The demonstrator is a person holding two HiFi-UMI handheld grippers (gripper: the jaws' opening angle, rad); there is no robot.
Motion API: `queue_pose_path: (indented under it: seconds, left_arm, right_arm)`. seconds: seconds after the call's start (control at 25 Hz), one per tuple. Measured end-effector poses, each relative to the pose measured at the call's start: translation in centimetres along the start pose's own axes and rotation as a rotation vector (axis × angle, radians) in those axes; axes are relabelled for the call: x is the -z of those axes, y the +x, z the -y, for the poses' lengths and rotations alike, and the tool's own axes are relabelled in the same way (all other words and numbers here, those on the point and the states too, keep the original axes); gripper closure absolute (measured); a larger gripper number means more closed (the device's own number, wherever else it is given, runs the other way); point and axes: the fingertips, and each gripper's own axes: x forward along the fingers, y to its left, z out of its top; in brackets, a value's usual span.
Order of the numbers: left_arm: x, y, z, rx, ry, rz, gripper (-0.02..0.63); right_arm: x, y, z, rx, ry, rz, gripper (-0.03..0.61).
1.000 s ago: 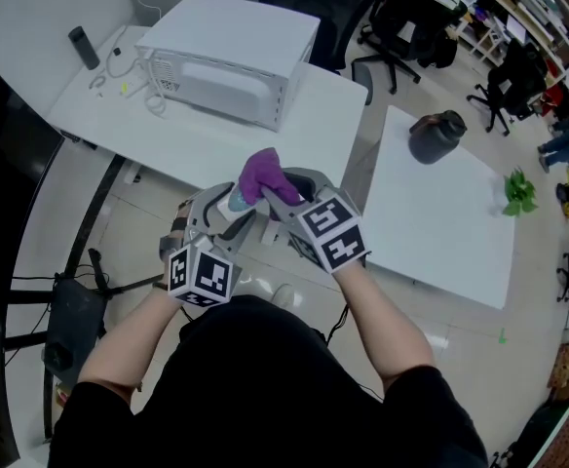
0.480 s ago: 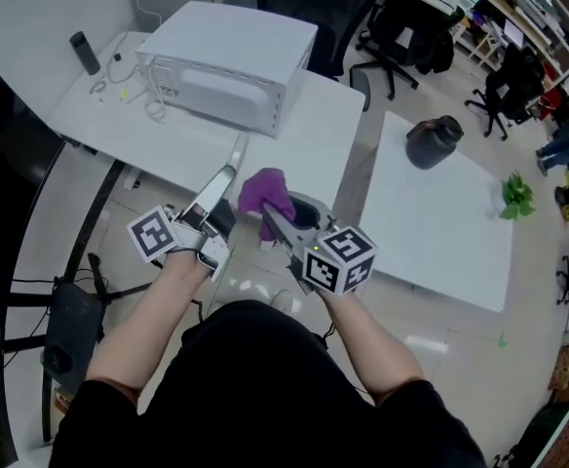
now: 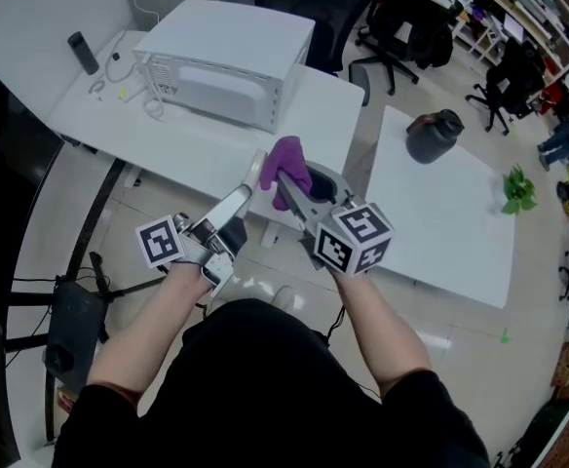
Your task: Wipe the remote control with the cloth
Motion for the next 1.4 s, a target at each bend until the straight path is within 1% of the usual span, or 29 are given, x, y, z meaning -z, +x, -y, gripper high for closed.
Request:
queue_pose_path:
  seconds: [0.08,0.2,0.24,0.28,0.36,0.48,0.6,0.68,0.72,0.76,0.8,0.84,0.88,0.96,1.0,1.08,1.12,1.2,1.24,1.32,1.4]
  left_arm:
    - [-1.0,-0.2,-0.5,-0.015,0.006,0.024,0.373]
    - [-2.5,-0.2,-0.9,-0.031,0.004,0.060,0.373]
    - [-2.6,-0.1,-0.9,-0.027,0.001,0.060,0.373]
    - [-2.5,0.0,-0.8,-0.019,-0.004,0.053,0.373]
    - [-1.6,0.1,-0.5,-0.002,-0.018,0.024,0.373]
    - [0.0,0.2,-0.4,0.008,-0.021,-0.042,0.373]
    - [2.0,0.2,-1.0,-0.006,-0.014,-0.111,0.373]
    - [2.6,0.1,-1.7,-0.026,0.002,-0.126,0.373]
    - [2.6,0.1,-2.3,-0.046,0.030,-0.126,0.373]
    - [2.3,0.2,-3.0,-0.080,0.078,-0.123,0.373]
    - [1.8,0.2,-4.0,-0.133,0.147,-0.122,0.373]
    - [1.3,0.1,-5.5,-0.212,0.237,-0.127,0.373]
    - [0.8,-0.1,-7.4,-0.311,0.339,-0.144,0.373]
    - [0.2,-0.4,-11.8,-0.512,0.549,-0.213,0.373]
    - [0.1,-0.5,-14.1,-0.599,0.644,-0.257,0.373]
    - [0.0,-0.7,-18.6,-0.742,0.807,-0.338,0.373]
    - [0.0,-0.8,-20.7,-0.797,0.870,-0.375,0.373]
    - [0.6,-0.4,-24.5,-0.858,0.954,-0.442,0.373]
    - [0.9,-0.1,-26.2,-0.874,0.972,-0.467,0.373]
    - [1.5,0.4,-28.2,-0.903,0.963,-0.490,0.373]
    - [1.5,0.5,-29.5,-0.936,0.941,-0.488,0.373]
  right_arm:
    - [0.2,-0.5,-1.7,-0.056,-0.037,-0.016,0.445]
    - [2.5,-0.9,-5.9,-0.196,-0.109,-0.070,0.445]
    - [3.3,-0.8,-6.8,-0.224,-0.120,-0.084,0.445]
    - [3.8,-0.7,-7.2,-0.234,-0.122,-0.095,0.445]
    - [4.0,-0.2,-6.7,-0.213,-0.115,-0.100,0.445]
    - [2.9,-0.2,-3.9,-0.126,-0.112,-0.074,0.445]
    - [2.2,-0.7,-0.6,-0.039,-0.108,-0.061,0.445]
    - [2.4,-1.0,0.8,-0.003,-0.110,-0.068,0.445]
    - [2.7,-1.2,1.2,0.013,-0.115,-0.076,0.445]
    - [3.1,-1.4,1.7,0.034,-0.124,-0.088,0.445]
    - [3.8,-1.8,2.2,0.061,-0.135,-0.106,0.445]
    - [4.6,-2.2,2.7,0.092,-0.147,-0.132,0.445]
    - [5.5,-2.8,3.3,0.122,-0.157,-0.163,0.445]
    - [7.9,-3.9,4.2,0.166,-0.165,-0.232,0.445]
    - [9.1,-4.5,4.5,0.180,-0.166,-0.264,0.445]
    - [11.1,-5.5,4.8,0.196,-0.162,-0.317,0.445]
    - [11.9,-5.9,4.9,0.202,-0.159,-0.339,0.445]
    - [13.2,-6.7,5.3,0.211,-0.156,-0.377,0.445]
    - [13.8,-7.0,5.5,0.215,-0.156,-0.394,0.445]
    - [14.8,-7.5,6.1,0.220,-0.154,-0.425,0.445]
    - [15.8,-7.8,6.9,0.225,-0.150,-0.450,0.445]
